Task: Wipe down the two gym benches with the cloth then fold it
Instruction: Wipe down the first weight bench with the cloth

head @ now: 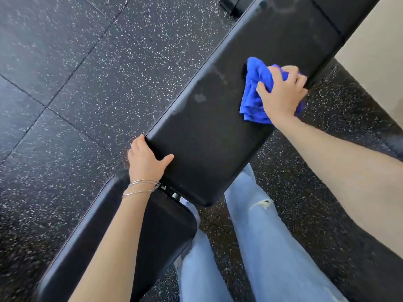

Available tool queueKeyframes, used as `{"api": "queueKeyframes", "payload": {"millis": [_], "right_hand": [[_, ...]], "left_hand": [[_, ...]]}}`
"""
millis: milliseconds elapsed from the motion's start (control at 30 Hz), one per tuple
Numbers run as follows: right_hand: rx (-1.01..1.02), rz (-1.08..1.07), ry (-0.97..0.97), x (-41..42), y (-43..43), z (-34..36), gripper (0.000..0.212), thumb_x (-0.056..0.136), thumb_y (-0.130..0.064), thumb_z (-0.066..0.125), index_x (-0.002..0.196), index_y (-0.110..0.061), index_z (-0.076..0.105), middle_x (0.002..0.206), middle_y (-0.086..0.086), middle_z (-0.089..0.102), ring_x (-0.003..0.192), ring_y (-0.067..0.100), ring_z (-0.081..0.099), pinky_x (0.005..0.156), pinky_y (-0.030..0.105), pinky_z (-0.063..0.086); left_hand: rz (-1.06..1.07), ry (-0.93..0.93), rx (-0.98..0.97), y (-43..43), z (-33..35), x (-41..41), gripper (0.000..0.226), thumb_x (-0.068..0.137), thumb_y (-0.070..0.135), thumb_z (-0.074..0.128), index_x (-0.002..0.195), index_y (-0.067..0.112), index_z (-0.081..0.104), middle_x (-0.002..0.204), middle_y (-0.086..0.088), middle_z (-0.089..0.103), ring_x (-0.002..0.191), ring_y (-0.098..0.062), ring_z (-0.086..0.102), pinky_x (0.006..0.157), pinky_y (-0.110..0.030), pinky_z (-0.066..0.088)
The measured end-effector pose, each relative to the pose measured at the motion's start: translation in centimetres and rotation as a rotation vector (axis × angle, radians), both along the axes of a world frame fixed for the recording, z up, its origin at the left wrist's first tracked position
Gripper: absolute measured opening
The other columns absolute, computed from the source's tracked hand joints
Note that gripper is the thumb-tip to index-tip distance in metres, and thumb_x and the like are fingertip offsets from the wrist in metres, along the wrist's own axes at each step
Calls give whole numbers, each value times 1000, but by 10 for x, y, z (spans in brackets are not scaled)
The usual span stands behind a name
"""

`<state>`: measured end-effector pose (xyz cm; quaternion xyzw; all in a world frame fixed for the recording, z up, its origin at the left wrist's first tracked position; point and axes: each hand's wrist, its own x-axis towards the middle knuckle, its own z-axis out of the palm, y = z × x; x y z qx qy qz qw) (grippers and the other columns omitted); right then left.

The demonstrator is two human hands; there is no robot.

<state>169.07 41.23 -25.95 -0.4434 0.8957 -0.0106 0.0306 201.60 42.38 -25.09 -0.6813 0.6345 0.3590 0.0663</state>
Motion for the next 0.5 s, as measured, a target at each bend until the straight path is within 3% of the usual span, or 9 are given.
{"api": "queueKeyframes", "payload": {"millis": [33, 100, 267, 400, 433, 500], "right_hand": [[-10, -93, -17, 13, -9, 0, 41, 83, -47, 50, 118, -28, 55, 132, 7, 44, 114, 36, 40, 86, 45, 38], [-25, -55, -32, 44, -16, 1, 43, 80, -52, 50, 115, -27, 57, 132, 8, 45, 113, 37, 40, 84, 43, 37], [-89, 682, -101, 115, 19, -5, 33, 70, -43, 65, 96, -24, 69, 112, 12, 62, 97, 41, 55, 69, 42, 41], [-98, 1358, -50, 68, -5, -6, 29, 75, -39, 61, 100, -30, 70, 107, 10, 67, 91, 36, 60, 66, 41, 42], [-101, 1427, -36, 49, -17, -6, 28, 77, -39, 58, 102, -33, 69, 108, 7, 67, 92, 34, 59, 68, 42, 42], [-93, 1352, -6, 29, -32, -4, 28, 76, -39, 56, 102, -34, 67, 109, 3, 67, 95, 32, 55, 69, 43, 42]], "left_hand": [[18, 1, -2, 0, 0, -1, 90, 75, 31, 76, 141, -4, 25, 145, -22, 32, 134, -37, 30, 113, -42, 22], [37, 4, -8, 1, 0, -2, 91, 74, 31, 77, 141, -3, 25, 146, -21, 31, 136, -36, 29, 114, -41, 21], [35, 16, -8, 1, -2, 1, 92, 73, 29, 78, 141, -2, 25, 145, -19, 33, 136, -34, 29, 113, -39, 19], [-3, 21, 21, 0, -5, 7, 93, 74, 31, 76, 144, 1, 22, 147, -15, 31, 137, -31, 27, 113, -37, 18], [-13, 20, 20, 0, -6, 9, 93, 74, 31, 76, 144, 1, 21, 147, -15, 31, 137, -31, 27, 113, -37, 18], [-22, 19, 13, -1, -8, 11, 94, 74, 31, 77, 144, 1, 22, 147, -15, 31, 136, -32, 28, 113, -37, 18]]}}
